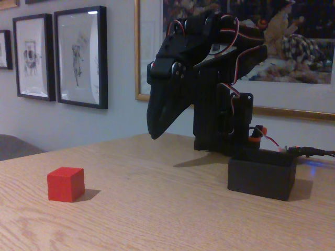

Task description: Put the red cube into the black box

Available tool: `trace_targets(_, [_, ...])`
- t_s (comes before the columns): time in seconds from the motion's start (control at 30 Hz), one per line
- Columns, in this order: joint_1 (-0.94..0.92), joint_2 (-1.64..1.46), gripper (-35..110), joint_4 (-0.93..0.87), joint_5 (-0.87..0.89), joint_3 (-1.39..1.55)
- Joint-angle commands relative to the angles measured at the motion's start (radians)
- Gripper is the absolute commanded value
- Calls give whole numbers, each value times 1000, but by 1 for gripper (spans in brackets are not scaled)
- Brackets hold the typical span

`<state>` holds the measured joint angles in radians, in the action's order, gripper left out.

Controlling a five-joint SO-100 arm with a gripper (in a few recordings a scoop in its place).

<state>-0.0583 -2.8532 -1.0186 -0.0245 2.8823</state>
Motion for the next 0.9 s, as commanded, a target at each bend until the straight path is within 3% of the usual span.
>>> trace_targets(0.0, [78,-100,10,-11,-26,51])
trace_targets(0.43, [83,-86,8,-2,-11,14])
trace_targets(0.67, [64,422,15,-25,80,-376])
trace_targets(0.87, [12,568,15,-55,138,-561])
